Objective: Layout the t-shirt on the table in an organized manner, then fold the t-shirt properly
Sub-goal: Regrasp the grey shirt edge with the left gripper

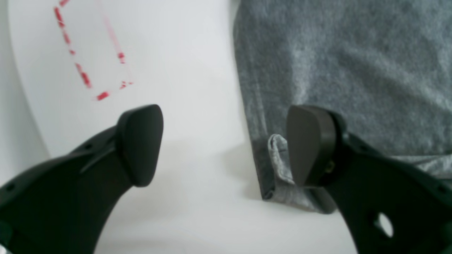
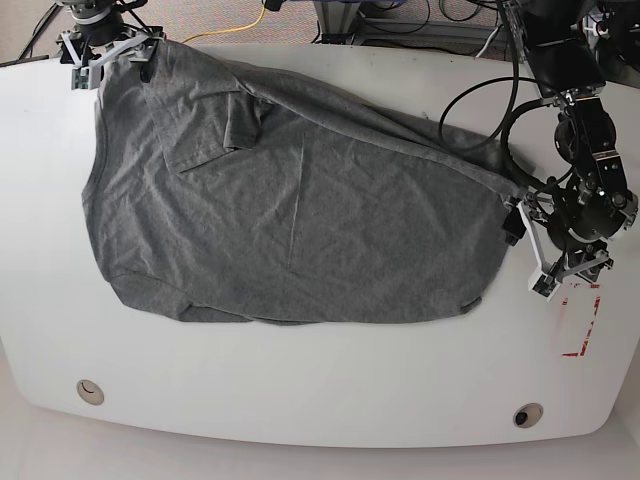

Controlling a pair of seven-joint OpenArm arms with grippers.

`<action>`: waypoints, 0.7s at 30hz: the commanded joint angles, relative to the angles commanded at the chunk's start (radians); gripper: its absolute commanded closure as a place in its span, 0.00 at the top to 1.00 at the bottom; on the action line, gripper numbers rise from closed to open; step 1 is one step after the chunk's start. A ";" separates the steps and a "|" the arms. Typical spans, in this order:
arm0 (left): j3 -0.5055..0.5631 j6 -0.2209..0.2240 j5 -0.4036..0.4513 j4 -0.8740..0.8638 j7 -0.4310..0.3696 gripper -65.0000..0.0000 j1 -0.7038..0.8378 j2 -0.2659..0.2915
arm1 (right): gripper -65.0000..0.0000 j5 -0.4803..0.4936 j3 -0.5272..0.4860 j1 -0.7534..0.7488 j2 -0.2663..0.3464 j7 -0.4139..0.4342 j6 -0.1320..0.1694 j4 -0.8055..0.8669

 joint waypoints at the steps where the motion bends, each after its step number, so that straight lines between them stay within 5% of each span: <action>1: -0.009 0.000 -0.002 0.000 0.000 0.79 0.018 -0.002 | 0.77 0.000 0.000 0.000 0.000 0.000 0.000 -0.006; 21: -0.087 0.000 0.005 -0.003 -0.061 0.79 0.190 -0.008 | 0.77 -0.002 -0.002 0.012 0.008 0.000 0.000 -0.094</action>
